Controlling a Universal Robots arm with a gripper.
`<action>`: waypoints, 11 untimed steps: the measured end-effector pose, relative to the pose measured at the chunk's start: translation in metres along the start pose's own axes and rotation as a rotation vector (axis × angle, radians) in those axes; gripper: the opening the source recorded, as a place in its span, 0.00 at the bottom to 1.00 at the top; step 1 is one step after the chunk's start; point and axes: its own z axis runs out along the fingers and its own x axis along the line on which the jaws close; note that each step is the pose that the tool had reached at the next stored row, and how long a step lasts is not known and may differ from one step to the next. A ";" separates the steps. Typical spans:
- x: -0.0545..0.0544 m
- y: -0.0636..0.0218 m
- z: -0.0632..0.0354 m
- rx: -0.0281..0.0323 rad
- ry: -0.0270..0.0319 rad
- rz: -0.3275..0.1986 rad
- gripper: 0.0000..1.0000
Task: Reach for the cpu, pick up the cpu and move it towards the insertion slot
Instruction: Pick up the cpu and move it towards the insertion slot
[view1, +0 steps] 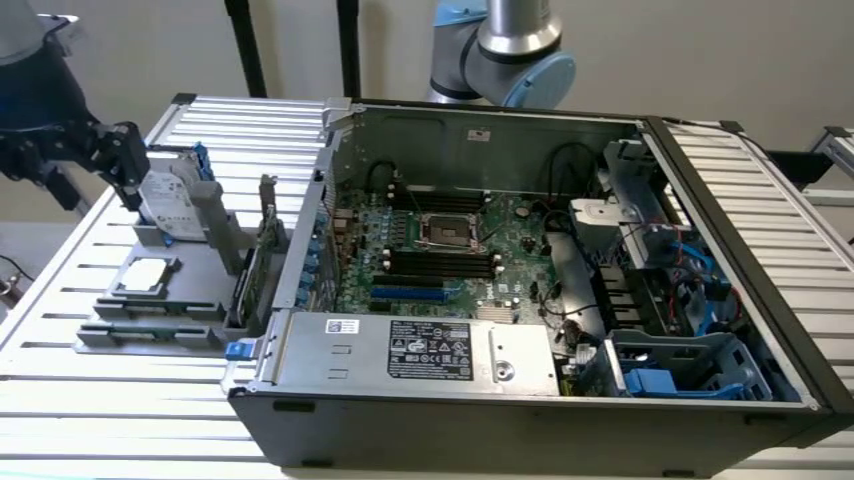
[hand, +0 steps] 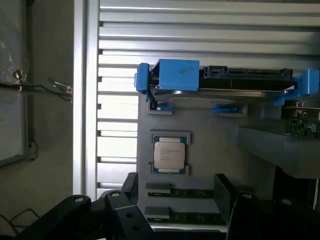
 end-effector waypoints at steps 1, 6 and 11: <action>0.000 -0.0001 0.0018 0.0000 -0.0001 0.000 0.71; 0.000 -0.0004 0.0109 0.0001 0.0001 0.000 0.71; 0.001 -0.0007 0.0201 0.0000 0.0000 0.000 0.71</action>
